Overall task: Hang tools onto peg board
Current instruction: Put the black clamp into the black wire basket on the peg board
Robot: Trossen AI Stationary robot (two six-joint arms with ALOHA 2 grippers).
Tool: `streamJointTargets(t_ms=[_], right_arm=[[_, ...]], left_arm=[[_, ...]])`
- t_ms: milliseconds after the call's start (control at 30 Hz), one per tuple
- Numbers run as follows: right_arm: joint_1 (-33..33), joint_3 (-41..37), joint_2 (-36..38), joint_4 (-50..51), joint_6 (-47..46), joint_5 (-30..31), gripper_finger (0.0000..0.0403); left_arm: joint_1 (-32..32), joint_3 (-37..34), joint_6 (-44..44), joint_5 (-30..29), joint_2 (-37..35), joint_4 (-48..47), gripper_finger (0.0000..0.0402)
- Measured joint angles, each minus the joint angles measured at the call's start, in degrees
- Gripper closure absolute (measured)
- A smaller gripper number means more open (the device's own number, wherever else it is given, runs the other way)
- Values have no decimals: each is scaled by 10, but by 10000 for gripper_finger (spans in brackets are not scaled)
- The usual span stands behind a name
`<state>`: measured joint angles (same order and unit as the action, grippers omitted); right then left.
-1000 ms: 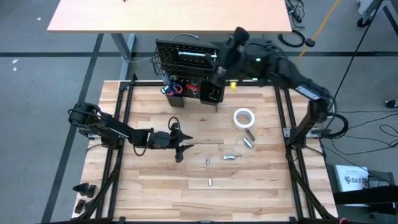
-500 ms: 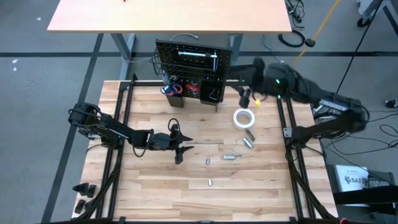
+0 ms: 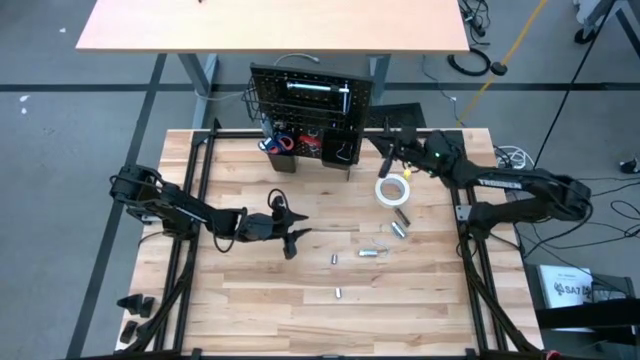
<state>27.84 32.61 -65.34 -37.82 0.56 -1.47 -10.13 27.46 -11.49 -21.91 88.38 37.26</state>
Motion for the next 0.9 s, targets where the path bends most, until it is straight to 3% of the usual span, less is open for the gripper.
streamJointTargets(t_ms=[367, 600, 900], right_arm=[[31, 52, -97, -14, -10, -14, 403], [44, 58, -108, -15, 22, 35, 403], [71, 58, -108, -20, 40, 40, 403]], left_arm=[[0, 0, -1, 3, 0, -7, 226], [0, 0, -1, 4, 0, -7, 226], [0, 0, -1, 4, 0, -3, 226]])
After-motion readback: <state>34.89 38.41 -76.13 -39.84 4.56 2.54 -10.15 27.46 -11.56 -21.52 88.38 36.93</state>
